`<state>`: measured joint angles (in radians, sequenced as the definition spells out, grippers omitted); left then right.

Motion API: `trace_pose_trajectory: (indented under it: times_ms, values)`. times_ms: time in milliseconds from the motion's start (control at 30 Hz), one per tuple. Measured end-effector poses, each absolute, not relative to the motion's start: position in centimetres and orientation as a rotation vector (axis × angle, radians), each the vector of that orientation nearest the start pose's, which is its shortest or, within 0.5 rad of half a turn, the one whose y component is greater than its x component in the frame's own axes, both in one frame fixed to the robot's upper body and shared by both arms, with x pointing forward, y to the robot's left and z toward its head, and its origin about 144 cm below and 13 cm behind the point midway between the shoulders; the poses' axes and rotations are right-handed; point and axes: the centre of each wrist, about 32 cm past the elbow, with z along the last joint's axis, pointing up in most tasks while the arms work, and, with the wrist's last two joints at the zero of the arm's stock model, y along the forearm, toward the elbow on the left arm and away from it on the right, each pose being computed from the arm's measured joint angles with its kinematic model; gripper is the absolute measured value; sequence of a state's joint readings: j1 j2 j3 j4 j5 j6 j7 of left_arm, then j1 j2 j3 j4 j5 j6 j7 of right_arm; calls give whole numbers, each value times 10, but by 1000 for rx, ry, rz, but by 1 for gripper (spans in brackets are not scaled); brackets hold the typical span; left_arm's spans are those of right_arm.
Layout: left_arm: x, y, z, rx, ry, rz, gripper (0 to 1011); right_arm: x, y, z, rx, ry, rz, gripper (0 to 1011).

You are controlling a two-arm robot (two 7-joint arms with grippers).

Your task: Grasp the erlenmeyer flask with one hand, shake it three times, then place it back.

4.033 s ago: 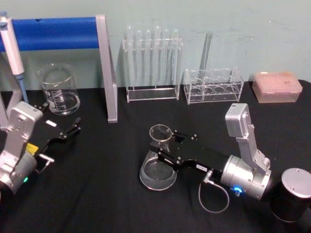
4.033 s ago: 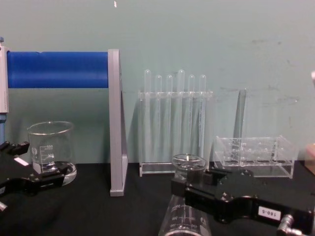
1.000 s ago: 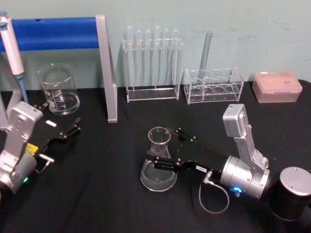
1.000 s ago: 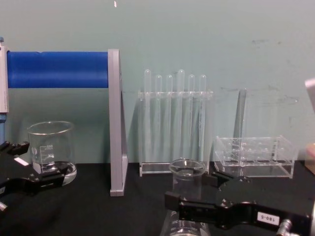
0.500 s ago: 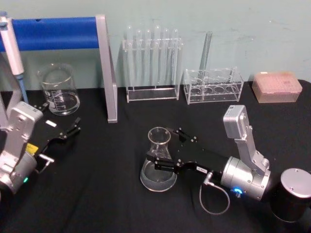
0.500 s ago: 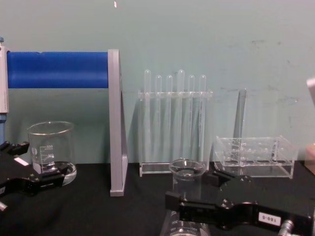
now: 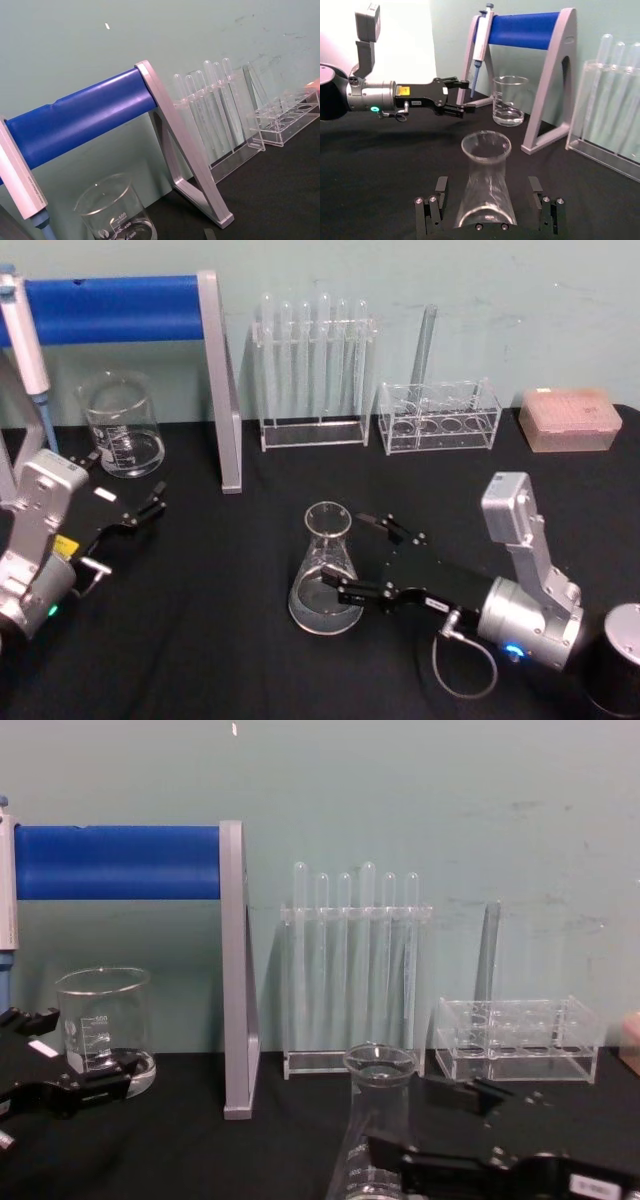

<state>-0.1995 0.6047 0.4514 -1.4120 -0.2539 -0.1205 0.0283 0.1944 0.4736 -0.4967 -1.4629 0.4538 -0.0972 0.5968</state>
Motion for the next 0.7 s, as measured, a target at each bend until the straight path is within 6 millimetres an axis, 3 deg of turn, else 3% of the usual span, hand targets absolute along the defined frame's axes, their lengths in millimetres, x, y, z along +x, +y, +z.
trace_pose_trajectory:
  times_ms: [400, 700]
  values:
    - [489, 310, 1140, 304, -285, 1248, 1001, 461, -268, 1136, -73, 6, -730, 1000]
    - [489, 310, 1140, 305, -285, 1248, 1001, 461, -269, 1140, 54, 49, -967, 1000]
